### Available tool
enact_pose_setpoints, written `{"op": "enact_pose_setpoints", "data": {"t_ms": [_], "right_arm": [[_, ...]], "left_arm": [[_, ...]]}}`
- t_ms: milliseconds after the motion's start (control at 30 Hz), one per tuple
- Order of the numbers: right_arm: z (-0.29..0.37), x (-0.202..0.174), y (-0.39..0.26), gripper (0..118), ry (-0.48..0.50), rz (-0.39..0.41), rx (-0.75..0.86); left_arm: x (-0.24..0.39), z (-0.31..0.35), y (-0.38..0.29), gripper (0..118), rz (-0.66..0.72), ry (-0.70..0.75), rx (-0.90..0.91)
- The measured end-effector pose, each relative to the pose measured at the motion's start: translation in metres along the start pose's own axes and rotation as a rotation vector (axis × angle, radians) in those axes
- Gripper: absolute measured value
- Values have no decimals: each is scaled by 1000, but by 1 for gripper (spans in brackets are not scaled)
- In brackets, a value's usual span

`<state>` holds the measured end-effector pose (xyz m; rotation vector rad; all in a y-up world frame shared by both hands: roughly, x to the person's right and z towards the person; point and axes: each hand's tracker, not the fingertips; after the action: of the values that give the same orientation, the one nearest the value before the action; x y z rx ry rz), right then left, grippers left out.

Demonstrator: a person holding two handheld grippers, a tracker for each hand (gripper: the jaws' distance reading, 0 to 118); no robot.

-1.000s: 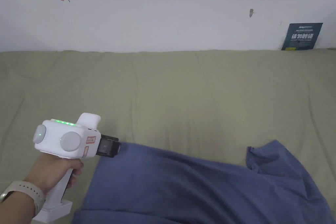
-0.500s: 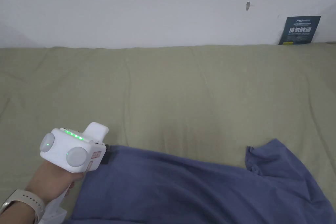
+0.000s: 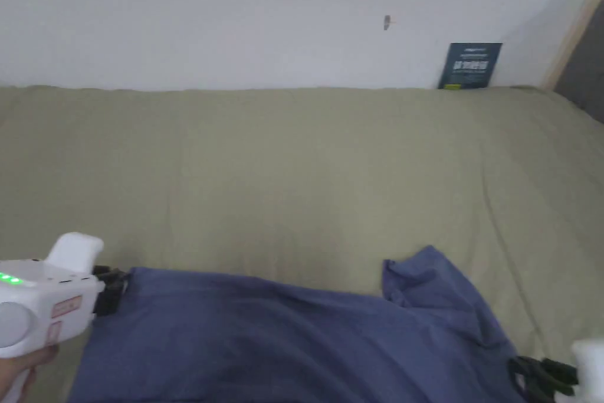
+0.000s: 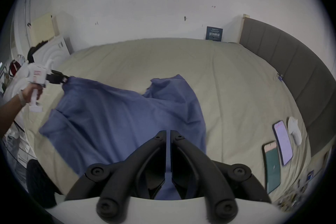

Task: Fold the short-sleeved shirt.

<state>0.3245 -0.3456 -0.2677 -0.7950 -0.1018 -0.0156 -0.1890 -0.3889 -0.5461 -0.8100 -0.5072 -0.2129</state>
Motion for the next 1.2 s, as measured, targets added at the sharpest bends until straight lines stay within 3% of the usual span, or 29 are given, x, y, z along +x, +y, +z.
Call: {"op": "enact_pose_setpoints", "data": {"t_ms": [67, 133, 167, 200, 233, 267, 300, 533, 567, 633, 667, 733, 833, 1000, 1200], "right_arm": [[-27, 12, 16, 6, -41, 39, -21], [-56, 27, 32, 6, -46, 26, -28], [-72, 35, 40, 15, -38, 18, -48], [-89, 43, 48, 35, -20, -1, -79], [-106, 49, 54, 69, -19, -21, -119], [-122, 55, 60, 111, -14, -39, -156], [-140, 60, 63, 118, -16, -54, -201], [-198, 57, 64, 118, -45, -7, -319], [-200, 53, 62, 116, -62, 31, -353], [-191, 47, 60, 107, -46, 32, -302], [-185, 43, 60, 97, -47, 29, -292], [-178, 41, 57, 69, 23, 7, -277], [-167, 34, 61, 4, 45, 50, -266], [-161, 32, 64, 3, 81, 53, -266], [-123, 40, 74, 3, 128, 31, -156]], "left_arm": [[3, 3, -2, 6, 2, 1, 5], [10, 8, -3, 6, 7, 0, 10], [12, 8, -3, 6, 9, -4, 8], [13, 7, -3, 6, 11, -6, 5], [15, 9, -2, 6, 10, -3, 8], [16, 9, -2, 6, 9, -2, 9], [16, 9, -1, 6, 15, -6, 9], [16, 6, 2, 6, 22, -9, 4], [17, 5, 2, 6, 20, -7, 2], [16, 4, 3, 6, 20, -1, -2], [16, 4, 3, 6, 21, -3, -3], [18, 3, 3, 6, 21, -5, -5], [19, 1, 5, 6, 25, -2, -8], [23, 0, 7, 6, 52, -20, -13], [21, 21, 9, 6, 89, -49, 11]]}}
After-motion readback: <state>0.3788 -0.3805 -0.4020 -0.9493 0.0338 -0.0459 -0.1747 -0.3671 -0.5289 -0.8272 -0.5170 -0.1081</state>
